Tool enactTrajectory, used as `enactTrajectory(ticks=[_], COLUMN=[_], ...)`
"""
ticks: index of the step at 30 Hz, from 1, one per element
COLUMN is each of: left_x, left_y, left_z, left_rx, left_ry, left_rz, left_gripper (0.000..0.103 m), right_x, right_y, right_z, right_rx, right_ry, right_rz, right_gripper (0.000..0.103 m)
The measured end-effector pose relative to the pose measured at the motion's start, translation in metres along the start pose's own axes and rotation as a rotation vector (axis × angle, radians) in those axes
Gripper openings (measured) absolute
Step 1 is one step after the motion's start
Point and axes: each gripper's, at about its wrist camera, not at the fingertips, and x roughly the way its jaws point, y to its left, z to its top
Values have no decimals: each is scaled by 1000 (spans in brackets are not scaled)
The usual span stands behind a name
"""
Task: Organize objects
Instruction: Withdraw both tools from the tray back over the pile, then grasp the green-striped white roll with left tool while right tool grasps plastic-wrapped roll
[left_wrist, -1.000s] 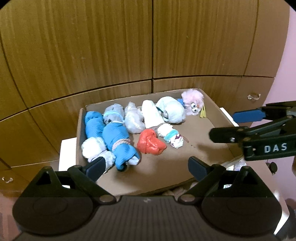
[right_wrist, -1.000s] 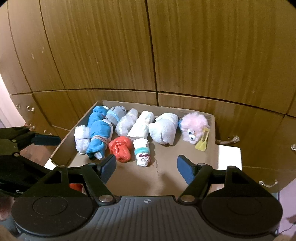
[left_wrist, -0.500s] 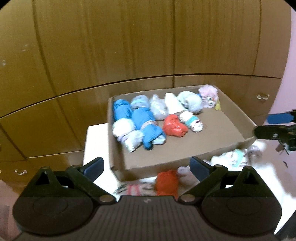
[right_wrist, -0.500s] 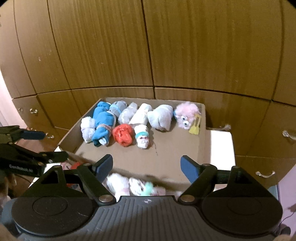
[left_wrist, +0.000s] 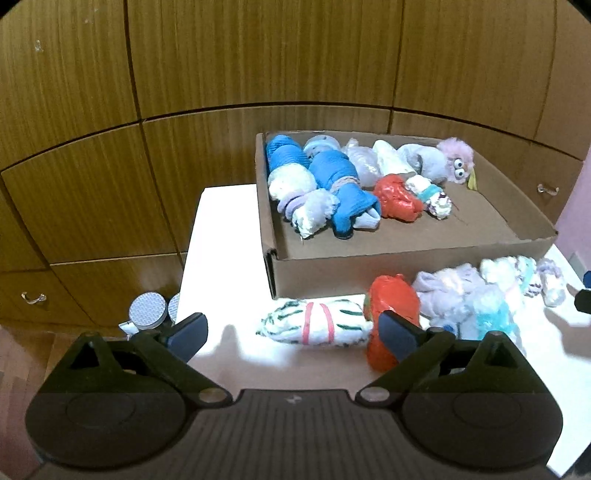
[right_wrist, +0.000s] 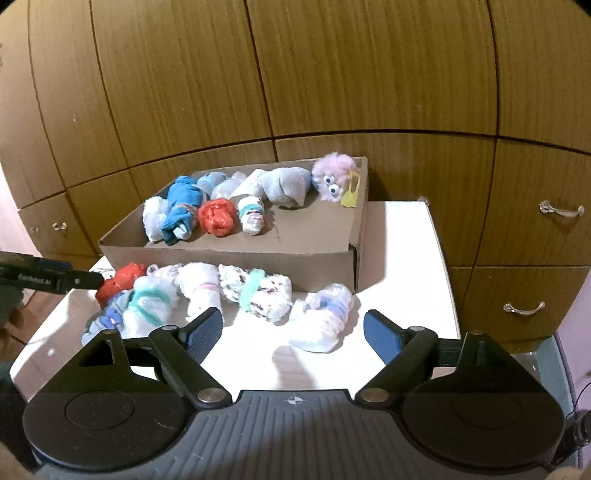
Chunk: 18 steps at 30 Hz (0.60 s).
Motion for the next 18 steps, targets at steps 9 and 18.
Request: enactTrajectory(ticks=[9,18], left_x=[20,26], left_y=[4,3], left_z=[2,-3], left_rx=[11,59], left_ry=[11,-13], left_rz=[-32,-38], left_gripper=[95,78], right_x=[17,31], right_y=[8,3], right_z=[5,8], right_rx=[-23,-20], right_ry=[14,19], right_rz=[2,-41], right_gripper=[87,86])
